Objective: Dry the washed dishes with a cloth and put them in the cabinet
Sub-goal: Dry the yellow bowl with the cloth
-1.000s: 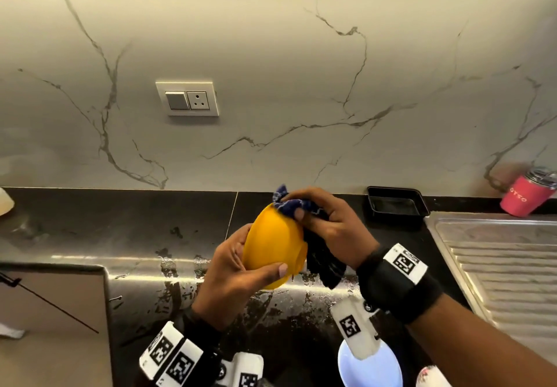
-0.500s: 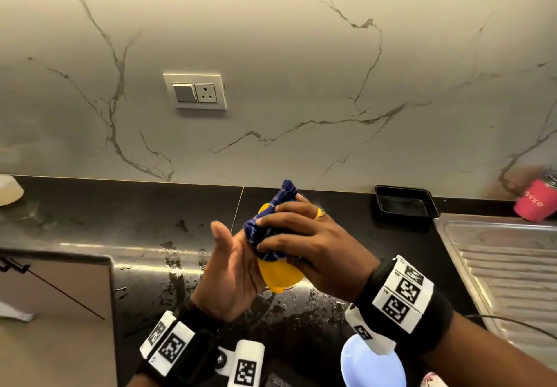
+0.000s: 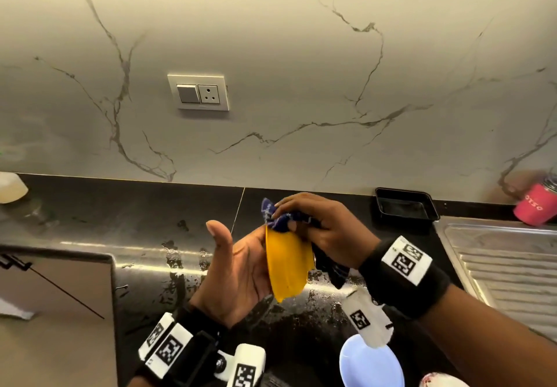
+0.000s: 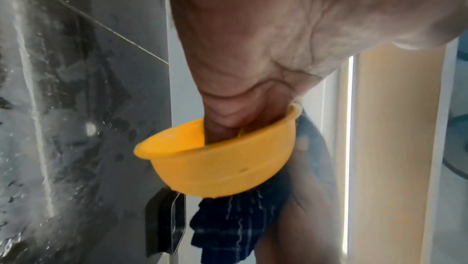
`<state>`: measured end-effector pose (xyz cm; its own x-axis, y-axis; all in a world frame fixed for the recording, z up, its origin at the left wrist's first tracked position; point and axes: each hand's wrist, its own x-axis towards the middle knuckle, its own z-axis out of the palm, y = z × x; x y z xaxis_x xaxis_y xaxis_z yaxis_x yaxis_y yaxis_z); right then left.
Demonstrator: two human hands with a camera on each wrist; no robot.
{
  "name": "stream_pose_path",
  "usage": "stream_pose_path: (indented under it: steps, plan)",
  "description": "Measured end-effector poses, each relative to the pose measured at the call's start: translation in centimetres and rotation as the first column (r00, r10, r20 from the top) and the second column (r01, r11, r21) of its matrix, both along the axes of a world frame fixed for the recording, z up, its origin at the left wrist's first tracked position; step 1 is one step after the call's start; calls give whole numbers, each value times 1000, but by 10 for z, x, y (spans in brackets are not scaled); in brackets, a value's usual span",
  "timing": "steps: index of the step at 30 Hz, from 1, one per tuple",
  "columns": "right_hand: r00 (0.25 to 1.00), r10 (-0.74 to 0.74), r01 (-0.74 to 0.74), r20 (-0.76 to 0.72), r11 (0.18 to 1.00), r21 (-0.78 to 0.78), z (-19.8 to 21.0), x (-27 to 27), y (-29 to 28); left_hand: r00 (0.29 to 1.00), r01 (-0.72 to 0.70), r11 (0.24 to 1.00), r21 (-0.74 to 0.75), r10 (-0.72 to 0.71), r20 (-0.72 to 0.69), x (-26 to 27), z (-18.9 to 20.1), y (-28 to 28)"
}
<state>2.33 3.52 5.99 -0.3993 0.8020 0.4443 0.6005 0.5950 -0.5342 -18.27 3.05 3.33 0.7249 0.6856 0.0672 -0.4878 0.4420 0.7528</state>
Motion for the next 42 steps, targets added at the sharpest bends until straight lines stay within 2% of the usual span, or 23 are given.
stream_pose_path:
  steps: [1,2,4,6,9,12,15,17,19,21,23,26,29,30,32,34,36,38,40,42]
  plan:
    - [1000,-24,24,-19,999,-23,0,0,0,1000,-1,1000,4,1,2,2,0,-1]
    - [1000,-19,19,16,1000,23,-1,-1,-3,1000,-14,1000,-7,14,20,3,1,-1]
    - [987,94,-115,129,979,166,-5,-8,-13,996,-53,997,-57,58,74,5,2,0]
    - [935,179,-268,306,922,280,-10,-12,-26,989,-93,990,-103,104,105,1,2,4]
    - [860,143,-346,489,868,355,-22,-5,-35,985,-132,982,-135,145,96,-6,1,14]
    - [848,85,-329,523,858,395,-21,2,-33,990,-120,987,-104,127,58,-4,6,18]
    - [905,8,-224,425,859,460,-8,-9,-25,993,-120,993,-3,120,6,3,11,19]
    - [948,-10,-140,317,884,446,1,-15,-15,988,-156,987,32,157,-12,6,10,17]
    - [980,2,-75,201,933,353,7,-17,-4,976,-210,975,70,213,-42,10,8,13]
    - [1000,-19,15,25,989,150,9,-15,5,937,-292,946,141,312,-156,16,4,10]
    - [986,-68,56,-155,995,-85,11,-11,14,887,-354,915,190,394,-241,21,1,11]
    - [935,-190,107,-298,955,-276,8,0,29,862,-363,905,221,416,-290,21,-2,14]
    - [818,-346,96,-459,870,-484,3,14,34,873,-373,910,179,410,-264,18,-1,19]
    - [794,-369,90,-483,857,-508,0,16,32,880,-361,915,179,398,-260,18,-1,20]
    - [830,-342,162,-440,904,-395,-2,15,24,890,-326,925,194,370,-266,18,0,21]
    - [917,-237,196,-322,968,-154,-1,9,15,902,-285,939,194,331,-279,19,-2,23]
    - [985,-135,144,-110,986,81,1,2,8,921,-261,951,168,298,-251,18,-4,23]
    - [996,-92,90,9,982,169,2,2,5,935,-251,949,189,289,-206,16,-3,21]
    - [993,-74,85,-91,989,119,5,8,5,934,-230,936,265,289,-210,13,-2,19]
    - [941,-133,122,-311,991,-55,10,17,8,937,-206,929,306,277,-211,9,2,16]
